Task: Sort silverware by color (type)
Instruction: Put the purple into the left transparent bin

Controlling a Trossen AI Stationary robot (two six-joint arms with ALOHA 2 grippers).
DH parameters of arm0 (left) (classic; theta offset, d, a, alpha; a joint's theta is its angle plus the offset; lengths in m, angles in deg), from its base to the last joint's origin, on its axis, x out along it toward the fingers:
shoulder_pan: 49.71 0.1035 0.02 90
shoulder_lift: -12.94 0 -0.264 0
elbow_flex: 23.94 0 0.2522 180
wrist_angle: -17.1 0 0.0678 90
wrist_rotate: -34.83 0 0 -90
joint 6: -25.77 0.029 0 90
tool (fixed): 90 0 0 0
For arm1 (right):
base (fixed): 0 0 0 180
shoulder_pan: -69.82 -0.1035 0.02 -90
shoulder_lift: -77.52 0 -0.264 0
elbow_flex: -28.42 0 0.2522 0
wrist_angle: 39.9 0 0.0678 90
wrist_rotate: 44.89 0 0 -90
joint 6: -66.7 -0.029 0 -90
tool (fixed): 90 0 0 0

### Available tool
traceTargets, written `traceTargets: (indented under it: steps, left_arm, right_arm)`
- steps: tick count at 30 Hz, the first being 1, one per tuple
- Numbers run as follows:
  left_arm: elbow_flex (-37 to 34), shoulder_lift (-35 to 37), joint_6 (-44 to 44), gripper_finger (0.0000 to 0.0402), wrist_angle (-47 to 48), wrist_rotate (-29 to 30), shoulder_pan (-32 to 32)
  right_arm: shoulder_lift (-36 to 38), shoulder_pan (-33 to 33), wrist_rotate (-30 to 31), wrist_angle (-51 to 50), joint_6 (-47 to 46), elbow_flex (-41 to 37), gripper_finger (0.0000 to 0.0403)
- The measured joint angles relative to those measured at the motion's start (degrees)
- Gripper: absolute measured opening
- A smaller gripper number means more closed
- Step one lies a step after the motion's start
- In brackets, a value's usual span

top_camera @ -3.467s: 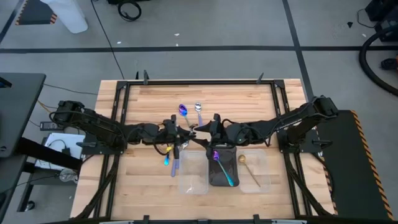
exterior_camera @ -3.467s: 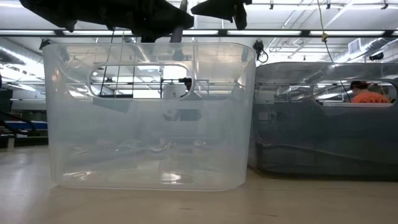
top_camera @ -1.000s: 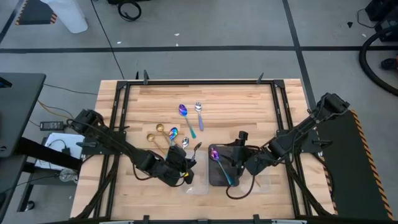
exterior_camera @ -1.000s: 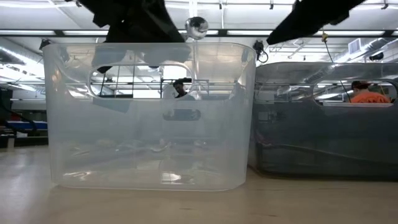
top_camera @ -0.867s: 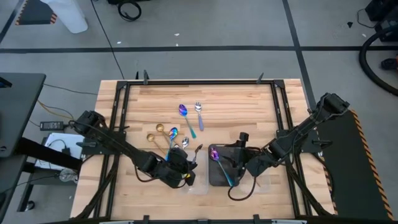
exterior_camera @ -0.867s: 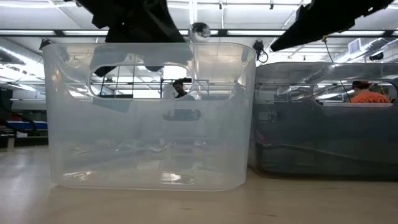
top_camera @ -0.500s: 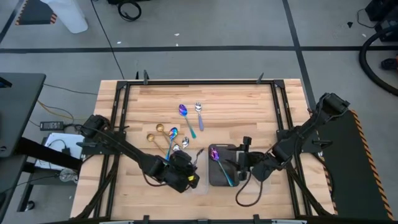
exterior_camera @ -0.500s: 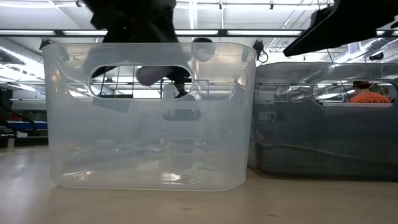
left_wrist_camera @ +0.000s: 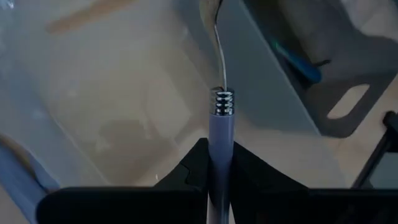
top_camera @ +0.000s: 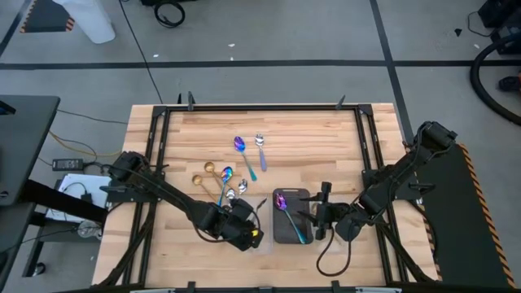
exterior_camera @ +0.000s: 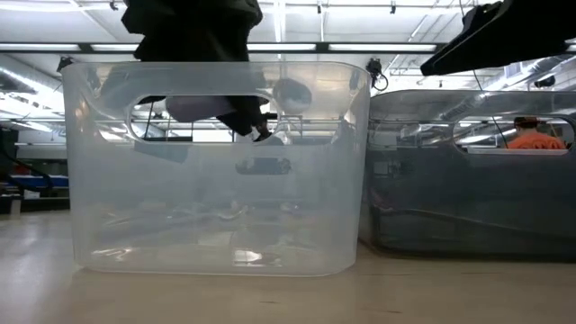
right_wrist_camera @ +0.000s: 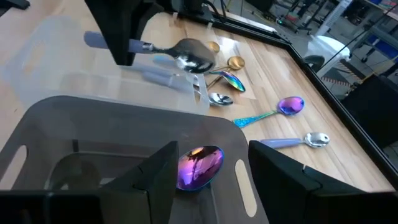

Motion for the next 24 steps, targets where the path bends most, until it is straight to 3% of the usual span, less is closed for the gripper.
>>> traceTargets:
  steps: [9,20,24]
  left_arm:
    - [0.0,-2.7,-1.6,0.0041,0.7,-5.3,1.0]
    - [0.0,-3.2,-1.5,0.0043,1.0,-5.9,1.5]
    - [0.0,-3.2,-1.4,0.0061,1.2,-6.4,1.5]
  right_arm:
    - [-0.1,0.5,-2.4,-0.7,-0.8,0.0,0.0202]
    - [-0.3,0.9,-3.9,-0.8,-1.1,0.0,0.0201]
    - [-0.3,0.9,-4.7,0.0,-1.1,0.0,0.0201]
